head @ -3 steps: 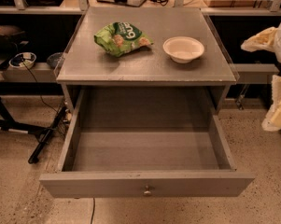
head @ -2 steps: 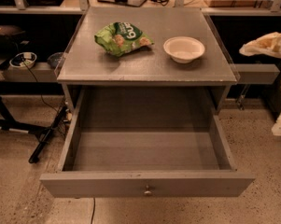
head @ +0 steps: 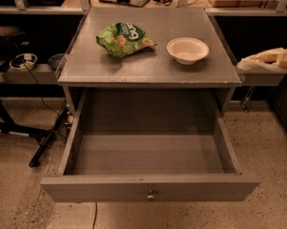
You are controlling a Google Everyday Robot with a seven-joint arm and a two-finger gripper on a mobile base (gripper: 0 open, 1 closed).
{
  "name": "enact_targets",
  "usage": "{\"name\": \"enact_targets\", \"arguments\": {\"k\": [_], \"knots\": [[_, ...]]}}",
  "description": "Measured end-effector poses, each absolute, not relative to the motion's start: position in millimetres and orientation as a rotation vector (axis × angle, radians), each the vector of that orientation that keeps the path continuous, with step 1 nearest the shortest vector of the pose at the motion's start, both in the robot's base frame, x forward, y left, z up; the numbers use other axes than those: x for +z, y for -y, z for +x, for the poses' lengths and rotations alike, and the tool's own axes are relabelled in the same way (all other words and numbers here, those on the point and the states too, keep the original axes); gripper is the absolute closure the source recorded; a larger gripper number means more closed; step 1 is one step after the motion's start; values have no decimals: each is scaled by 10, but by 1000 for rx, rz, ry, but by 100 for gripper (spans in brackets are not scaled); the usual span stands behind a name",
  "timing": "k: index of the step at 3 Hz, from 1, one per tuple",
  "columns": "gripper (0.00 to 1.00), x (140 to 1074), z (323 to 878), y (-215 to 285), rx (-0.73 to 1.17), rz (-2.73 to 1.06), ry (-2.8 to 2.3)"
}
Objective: Close top drawer
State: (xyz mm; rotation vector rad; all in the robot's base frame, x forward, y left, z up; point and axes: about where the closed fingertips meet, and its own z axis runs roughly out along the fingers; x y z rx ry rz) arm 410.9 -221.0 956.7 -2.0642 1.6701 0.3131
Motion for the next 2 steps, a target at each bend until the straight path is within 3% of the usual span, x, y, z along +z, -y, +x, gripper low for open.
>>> {"name": "enact_targets", "arguments": {"k": [2], "knots": [[0, 9526, 3815, 2421, 177, -1809, -1820]]}}
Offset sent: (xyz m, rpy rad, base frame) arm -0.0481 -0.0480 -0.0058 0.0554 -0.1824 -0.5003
